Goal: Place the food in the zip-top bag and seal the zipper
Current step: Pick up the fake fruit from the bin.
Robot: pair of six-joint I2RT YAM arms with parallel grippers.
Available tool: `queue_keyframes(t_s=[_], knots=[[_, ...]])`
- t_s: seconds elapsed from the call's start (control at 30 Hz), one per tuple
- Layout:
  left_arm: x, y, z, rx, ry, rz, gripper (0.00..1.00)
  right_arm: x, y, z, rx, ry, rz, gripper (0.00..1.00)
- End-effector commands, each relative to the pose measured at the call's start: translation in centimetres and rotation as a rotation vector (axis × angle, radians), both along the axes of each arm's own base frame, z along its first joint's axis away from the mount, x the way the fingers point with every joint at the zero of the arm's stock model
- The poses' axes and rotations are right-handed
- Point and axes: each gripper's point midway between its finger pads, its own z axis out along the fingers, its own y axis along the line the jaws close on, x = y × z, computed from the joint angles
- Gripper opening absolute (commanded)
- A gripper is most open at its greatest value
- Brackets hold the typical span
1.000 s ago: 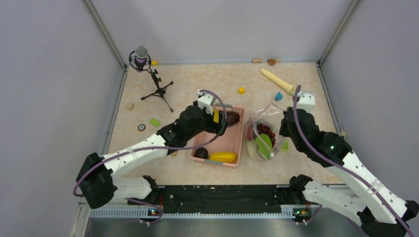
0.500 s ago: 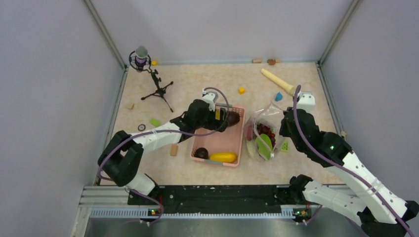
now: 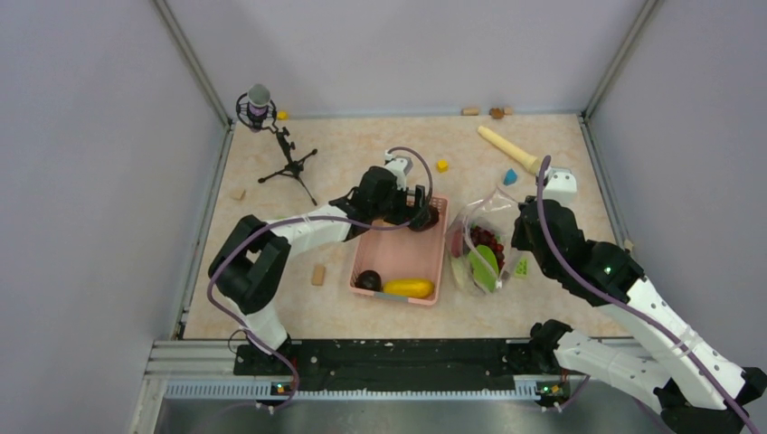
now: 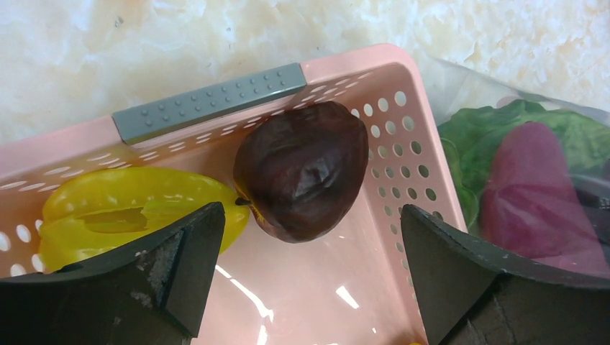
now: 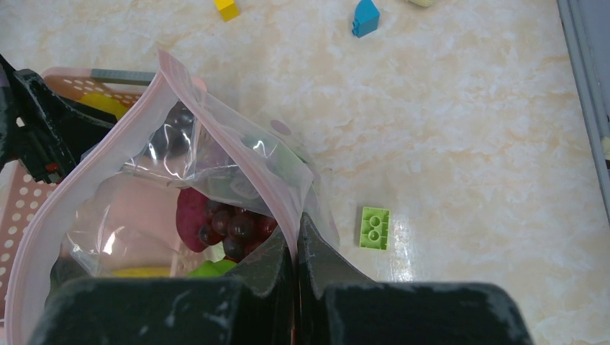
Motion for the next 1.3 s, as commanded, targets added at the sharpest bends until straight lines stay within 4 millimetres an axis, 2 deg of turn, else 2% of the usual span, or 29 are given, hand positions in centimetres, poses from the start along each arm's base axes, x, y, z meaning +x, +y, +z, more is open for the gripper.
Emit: queue_keyframes(t_s=[0.0, 0.3, 0.43, 0.9, 1.07, 1.27], knots=[[0.4, -1.5, 1.0, -0.053, -0.002, -0.051, 0.97, 0.4, 0.0, 0.6, 0.001, -0.026, -0.005, 0.00], [0.2, -2.4, -0.6, -0.053, 0.044, -0.094, 0.97, 0.4, 0.1, 0.7, 0.005, -0.026, 0.000, 0.00], [0.2, -2.5, -0.7, -0.054, 0.047, -0.098, 0.96, 0.4, 0.1, 0.7, 0.006, -0.025, 0.003, 0.00], [0.3, -2.3, -2.1, -0.020, 0.087, -0.082, 0.65, 0.4, 0.1, 0.7, 0.007, -0.026, 0.001, 0.00], [0.1, -2.5, -1.9, -0.032, 0.094, -0.098, 0.43, 0.3, 0.1, 0.7, 0.007, -0.027, 0.001, 0.00], [-0.5, -3.1, -1.0, -0.067, 0.094, -0.138, 0.23, 0.3, 0.1, 0.7, 0.007, -0.027, 0.002, 0.00]])
